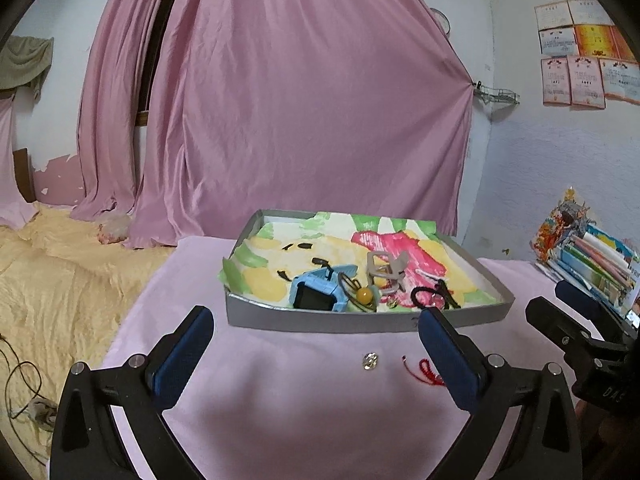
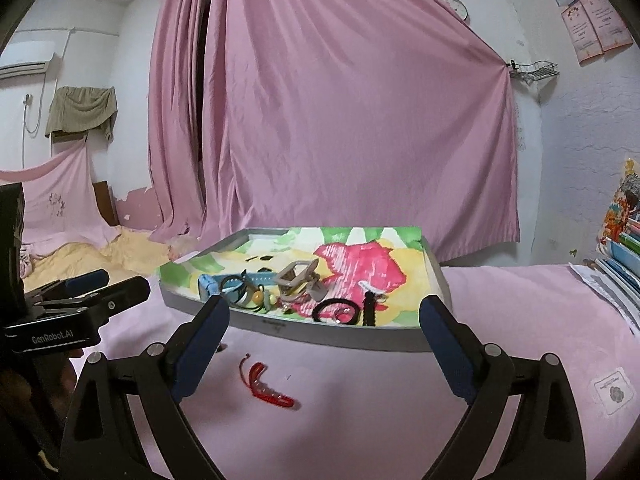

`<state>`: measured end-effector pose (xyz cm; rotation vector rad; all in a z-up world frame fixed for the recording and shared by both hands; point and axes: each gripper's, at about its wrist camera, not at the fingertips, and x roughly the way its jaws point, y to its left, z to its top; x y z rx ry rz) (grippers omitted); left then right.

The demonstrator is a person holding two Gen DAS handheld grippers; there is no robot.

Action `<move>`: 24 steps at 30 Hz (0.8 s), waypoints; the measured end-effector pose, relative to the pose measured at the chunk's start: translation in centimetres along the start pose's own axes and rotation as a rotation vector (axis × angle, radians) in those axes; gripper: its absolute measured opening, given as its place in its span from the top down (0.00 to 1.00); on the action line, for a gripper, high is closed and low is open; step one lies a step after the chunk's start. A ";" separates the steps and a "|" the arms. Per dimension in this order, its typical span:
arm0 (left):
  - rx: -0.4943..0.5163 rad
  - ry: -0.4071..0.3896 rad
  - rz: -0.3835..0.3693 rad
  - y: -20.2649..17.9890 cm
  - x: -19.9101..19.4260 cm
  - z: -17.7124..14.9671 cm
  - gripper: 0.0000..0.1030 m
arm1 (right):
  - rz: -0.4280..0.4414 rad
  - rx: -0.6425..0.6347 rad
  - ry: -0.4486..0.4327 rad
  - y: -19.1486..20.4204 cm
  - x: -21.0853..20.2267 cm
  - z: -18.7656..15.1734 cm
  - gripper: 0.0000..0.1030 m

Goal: Organize jewelry
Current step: 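Withdraw both tools from the tray toward the gold charm and red cord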

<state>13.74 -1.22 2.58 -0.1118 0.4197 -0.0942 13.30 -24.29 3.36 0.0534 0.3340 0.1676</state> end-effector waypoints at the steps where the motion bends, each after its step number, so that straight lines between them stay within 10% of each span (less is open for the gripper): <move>1: 0.005 0.009 0.000 0.1 0.1 -0.1 0.00 | 0.005 -0.002 0.010 0.2 0.0 -0.1 0.09; 12: 0.059 0.185 -0.045 0.6 2.6 -0.9 0.00 | 0.076 -0.049 0.213 0.9 2.3 -1.5 0.11; 16: 0.057 0.221 -0.068 0.5 3.4 -0.9 0.00 | 0.100 -0.082 0.292 1.3 3.5 -2.1 0.43; 24: 0.077 0.354 -0.116 -0.3 6.2 -1.3 0.30 | 0.157 -0.109 0.404 2.0 5.4 -3.0 0.56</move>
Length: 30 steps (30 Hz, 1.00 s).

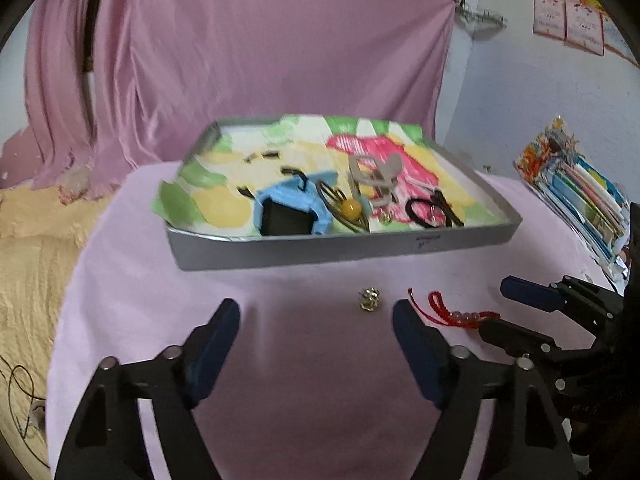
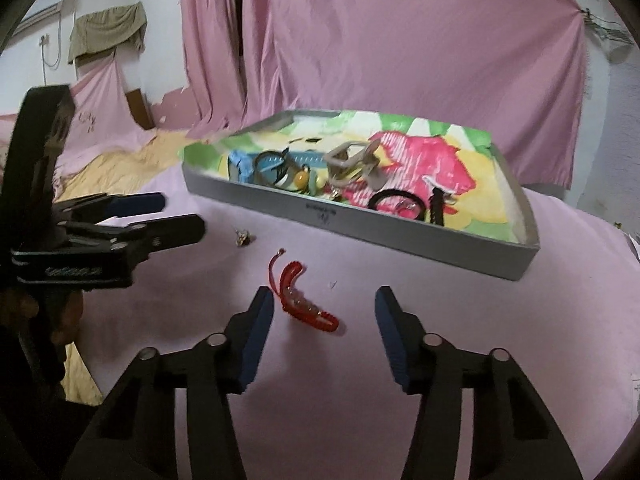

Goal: Organize jewelry
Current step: 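Withdraw both tools from the tray toward the gold charm and red cord, then grasp the small gold charm with the left tool while the right tool grasps the red cord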

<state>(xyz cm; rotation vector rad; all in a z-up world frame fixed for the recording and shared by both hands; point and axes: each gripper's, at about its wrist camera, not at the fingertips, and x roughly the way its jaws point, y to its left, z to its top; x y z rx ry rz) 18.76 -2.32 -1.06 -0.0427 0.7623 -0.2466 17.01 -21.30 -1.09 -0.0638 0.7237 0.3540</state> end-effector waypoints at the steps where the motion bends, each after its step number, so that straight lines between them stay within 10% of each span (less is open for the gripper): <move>1: -0.001 0.012 -0.006 -0.1 0.3 0.1 0.31 | 0.004 0.000 0.005 0.0 0.1 0.0 0.56; 30: 0.101 0.107 -0.056 -2.8 3.1 1.6 0.87 | 0.053 -0.068 0.061 0.6 1.2 0.2 0.89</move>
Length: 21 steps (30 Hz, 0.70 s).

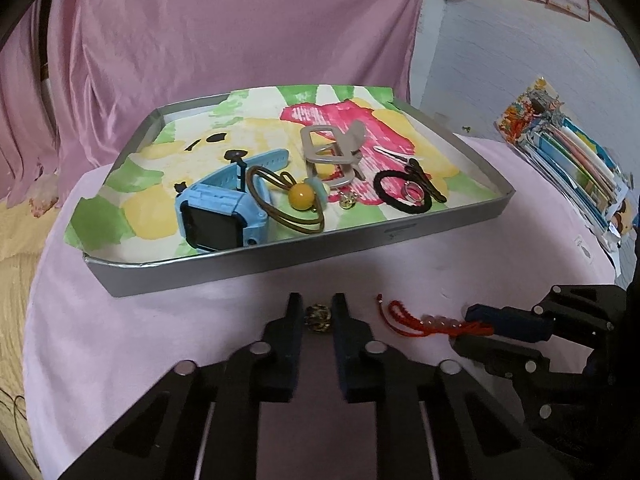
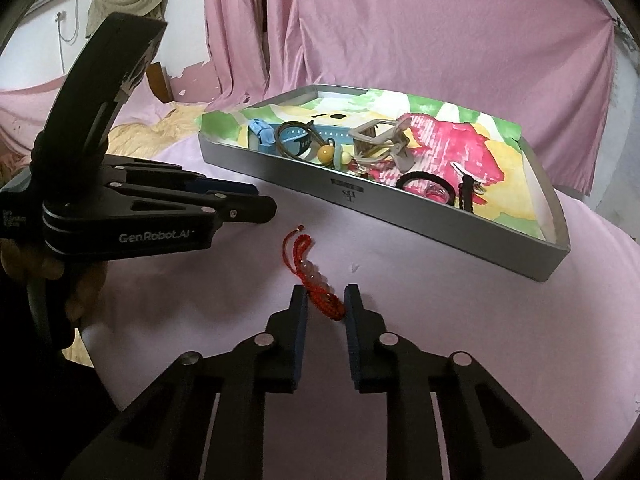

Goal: Organize jewelry
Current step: 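Grasp the small gold charm with the left tool while the right tool grasps the red cord, then carry the gold charm and red cord over the tray and open both tools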

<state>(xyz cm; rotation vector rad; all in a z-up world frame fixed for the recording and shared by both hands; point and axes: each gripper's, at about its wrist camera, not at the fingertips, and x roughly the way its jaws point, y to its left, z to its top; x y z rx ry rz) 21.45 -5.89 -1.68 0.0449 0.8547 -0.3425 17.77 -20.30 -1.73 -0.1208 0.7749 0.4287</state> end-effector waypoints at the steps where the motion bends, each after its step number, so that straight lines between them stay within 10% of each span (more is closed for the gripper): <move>1: 0.002 0.000 -0.002 0.0 0.0 0.0 0.87 | 0.002 -0.004 0.000 0.1 0.0 0.0 0.91; 21: -0.086 -0.215 -0.059 -0.6 -2.9 2.3 0.88 | -0.103 -0.003 -0.217 -2.2 -4.3 2.6 0.96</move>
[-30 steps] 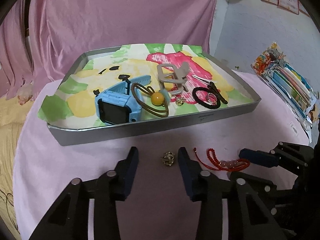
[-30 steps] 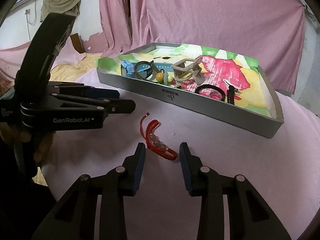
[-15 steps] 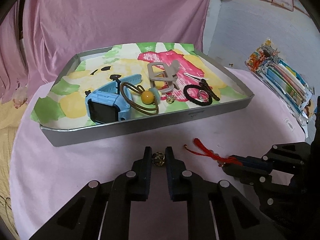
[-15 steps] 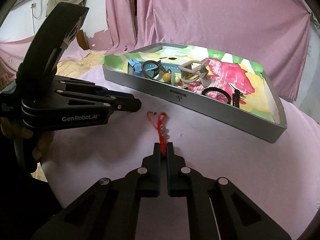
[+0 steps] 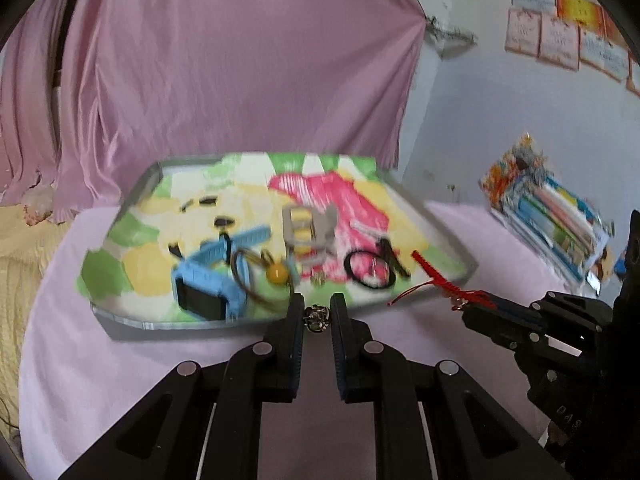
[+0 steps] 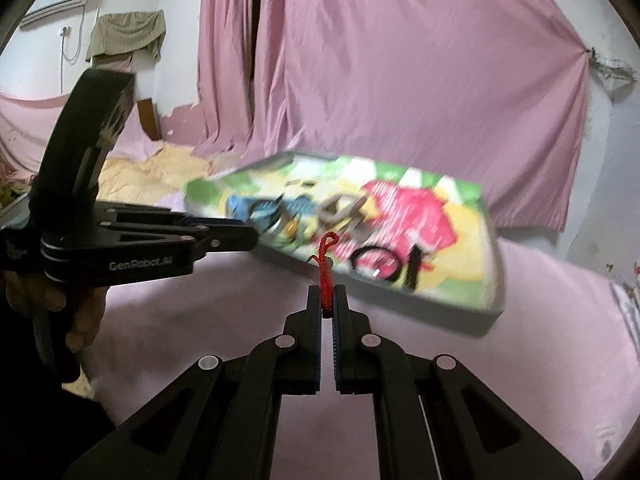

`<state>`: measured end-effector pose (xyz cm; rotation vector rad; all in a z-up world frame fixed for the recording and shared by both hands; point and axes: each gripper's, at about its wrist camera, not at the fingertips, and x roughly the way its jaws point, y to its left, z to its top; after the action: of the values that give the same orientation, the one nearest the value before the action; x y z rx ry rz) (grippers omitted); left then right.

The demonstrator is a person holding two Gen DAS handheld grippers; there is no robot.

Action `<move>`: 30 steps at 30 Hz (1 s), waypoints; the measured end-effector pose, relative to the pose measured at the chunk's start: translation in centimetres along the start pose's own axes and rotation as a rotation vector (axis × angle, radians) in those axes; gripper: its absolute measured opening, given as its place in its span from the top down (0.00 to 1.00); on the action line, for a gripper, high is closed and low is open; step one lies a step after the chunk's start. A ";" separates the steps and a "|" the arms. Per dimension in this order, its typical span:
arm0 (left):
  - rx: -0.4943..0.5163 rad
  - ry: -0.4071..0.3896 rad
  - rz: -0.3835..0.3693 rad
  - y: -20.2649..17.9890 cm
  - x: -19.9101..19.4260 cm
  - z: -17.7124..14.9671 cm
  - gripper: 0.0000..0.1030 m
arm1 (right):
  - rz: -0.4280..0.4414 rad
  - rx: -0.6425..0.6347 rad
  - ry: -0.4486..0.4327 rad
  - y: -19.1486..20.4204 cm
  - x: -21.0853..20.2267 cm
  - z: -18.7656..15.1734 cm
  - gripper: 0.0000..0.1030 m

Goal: Organize jewelry
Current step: 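Carry the gold charm and red cord over the tray and open both tools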

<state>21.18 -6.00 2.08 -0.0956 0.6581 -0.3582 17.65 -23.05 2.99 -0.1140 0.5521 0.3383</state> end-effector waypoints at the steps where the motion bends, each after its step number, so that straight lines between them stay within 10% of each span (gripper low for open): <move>1: -0.007 -0.012 0.004 -0.1 0.1 0.4 0.88 | -0.009 0.001 -0.011 -0.3 0.0 0.4 0.96; 30: -0.021 0.153 0.079 -0.8 8.7 3.4 0.87 | 0.054 0.108 0.223 -6.2 11.6 2.5 0.95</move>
<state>29.44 -9.92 -0.14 -0.0621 0.8142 -0.2844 30.31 -25.11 -0.93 -0.0327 0.7937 0.3501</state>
